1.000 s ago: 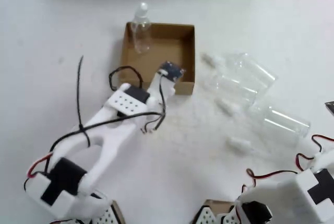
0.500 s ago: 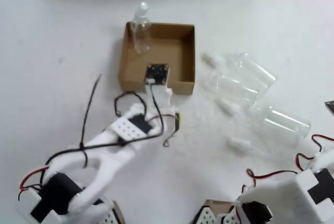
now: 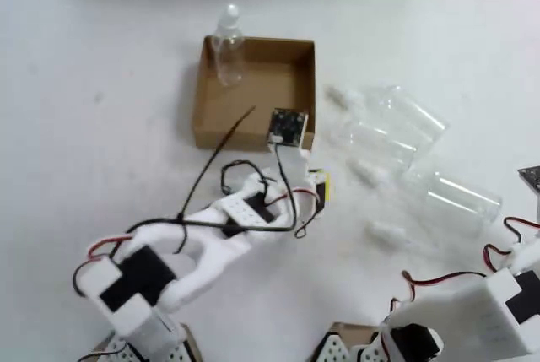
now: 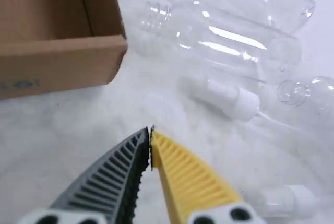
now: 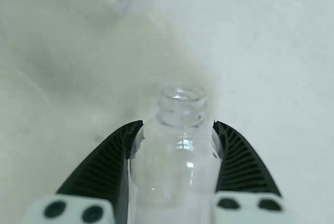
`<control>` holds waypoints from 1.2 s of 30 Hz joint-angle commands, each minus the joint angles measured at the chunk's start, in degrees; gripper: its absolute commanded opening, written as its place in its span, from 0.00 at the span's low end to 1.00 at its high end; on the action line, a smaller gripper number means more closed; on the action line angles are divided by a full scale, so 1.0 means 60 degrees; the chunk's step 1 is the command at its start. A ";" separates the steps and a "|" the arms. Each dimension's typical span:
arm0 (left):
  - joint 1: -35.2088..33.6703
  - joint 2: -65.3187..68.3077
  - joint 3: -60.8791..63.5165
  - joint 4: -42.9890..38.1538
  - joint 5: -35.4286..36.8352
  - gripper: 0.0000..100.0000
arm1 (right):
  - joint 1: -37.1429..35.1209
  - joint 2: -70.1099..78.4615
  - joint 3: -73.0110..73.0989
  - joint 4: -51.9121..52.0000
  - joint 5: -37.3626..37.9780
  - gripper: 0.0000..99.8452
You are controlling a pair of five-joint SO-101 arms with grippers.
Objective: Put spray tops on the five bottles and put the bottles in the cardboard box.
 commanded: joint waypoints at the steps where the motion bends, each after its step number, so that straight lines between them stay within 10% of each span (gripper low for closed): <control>1: 0.0139 0.0198 -0.0806 -0.0205 0.0117 0.02 | -0.0154 -0.0007 -0.0293 -0.0095 0.0117 0.08; 23: 0.1062 0.0168 -0.1656 0.4440 -0.0059 0.02 | -0.0168 -0.0022 -0.0293 -0.0154 0.0117 0.08; 36: 0.1077 0.0154 -0.2711 0.9465 -0.3150 0.02 | -0.0154 0.0007 -0.0293 -0.0125 0.0396 0.08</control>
